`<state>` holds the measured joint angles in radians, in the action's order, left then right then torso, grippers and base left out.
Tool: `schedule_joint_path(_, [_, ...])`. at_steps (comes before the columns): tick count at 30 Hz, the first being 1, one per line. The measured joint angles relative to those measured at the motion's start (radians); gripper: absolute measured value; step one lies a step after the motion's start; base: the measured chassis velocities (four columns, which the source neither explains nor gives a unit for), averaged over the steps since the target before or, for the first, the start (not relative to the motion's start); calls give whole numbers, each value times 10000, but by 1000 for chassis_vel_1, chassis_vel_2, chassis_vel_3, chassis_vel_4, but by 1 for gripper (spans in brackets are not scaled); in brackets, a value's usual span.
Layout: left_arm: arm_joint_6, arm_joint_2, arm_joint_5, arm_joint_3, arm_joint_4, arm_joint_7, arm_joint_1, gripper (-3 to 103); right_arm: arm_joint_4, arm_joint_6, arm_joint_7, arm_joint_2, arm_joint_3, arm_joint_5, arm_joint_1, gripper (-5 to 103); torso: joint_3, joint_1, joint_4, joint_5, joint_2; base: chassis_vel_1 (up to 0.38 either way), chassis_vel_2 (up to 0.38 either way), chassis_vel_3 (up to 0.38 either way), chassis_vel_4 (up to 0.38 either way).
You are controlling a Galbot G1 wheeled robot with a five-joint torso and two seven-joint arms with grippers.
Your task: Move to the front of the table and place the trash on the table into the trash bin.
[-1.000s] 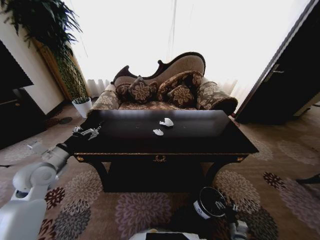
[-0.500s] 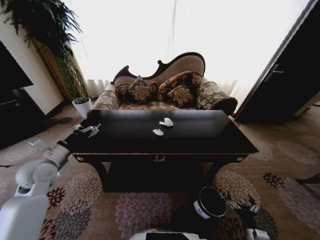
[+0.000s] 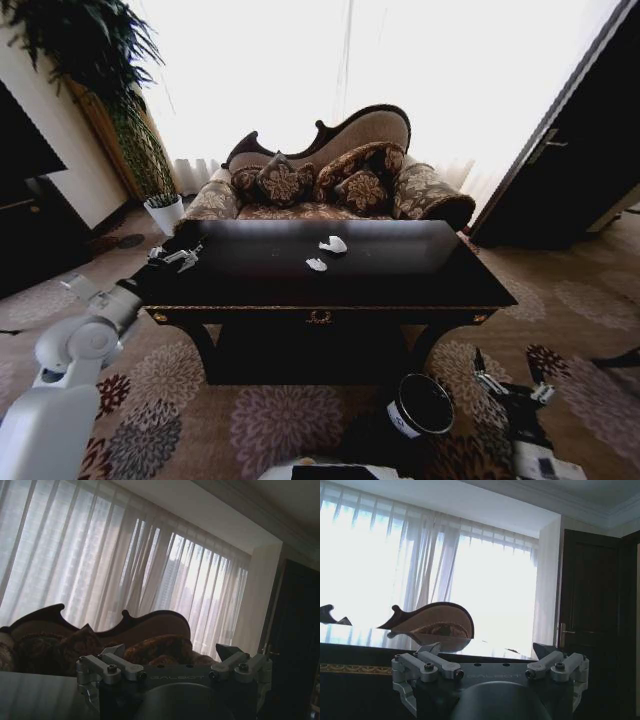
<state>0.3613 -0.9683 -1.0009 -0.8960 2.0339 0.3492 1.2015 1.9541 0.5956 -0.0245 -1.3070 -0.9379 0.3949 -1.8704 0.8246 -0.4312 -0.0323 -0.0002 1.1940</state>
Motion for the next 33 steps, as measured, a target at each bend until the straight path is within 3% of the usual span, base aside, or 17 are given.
schedule_joint_path(3, [0,-34,19,21,10,-6,30,100,727,-328,-17,121,165,238,16,100,1,0,-1,0,0,0,0,0,0])
schedule_joint_path(8, [0,-43,66,7,127,-37,198,100,2211,-2173,-471,741,899,1162,940,100,0,0,-1,2,0,0,0,0,0])
schedule_joint_path(9, [0,-43,66,7,127,-37,198,100,2211,-2173,-471,741,899,1162,940,100,0,0,-1,2,0,0,0,0,0])
schedule_joint_path(11, [17,-32,55,-63,244,-84,313,100,2687,-2985,-680,1204,1282,1605,1539,100,1,-1,3,1,-1,0,0,0,0])
schedule_joint_path(14, [36,62,25,-187,402,-107,471,100,3007,-3626,-750,1961,1632,2014,2216,100,1,-1,5,1,-2,0,0,0,0])
schedule_joint_path(19, [59,281,14,86,354,-112,251,100,3021,-3992,-878,2481,1632,2145,2518,100,1,0,1,2,-1,0,0,0,0])
schedule_joint_path(22, [121,277,17,325,358,-152,101,100,2916,-4796,-1411,3056,1937,2311,3137,100,1,-1,-3,3,-2,0,0,0,0])
schedule_joint_path(27, [185,43,100,396,504,-196,179,100,2562,-5507,-1555,3658,2611,2439,4193,100,2,-1,-1,1,-2,0,0,0,0])
schedule_joint_path(33, [192,-3,252,390,589,-192,416,100,1474,-5496,-1541,4732,3750,2871,5673,100,2,-1,2,5,-2,0,0,0,0])
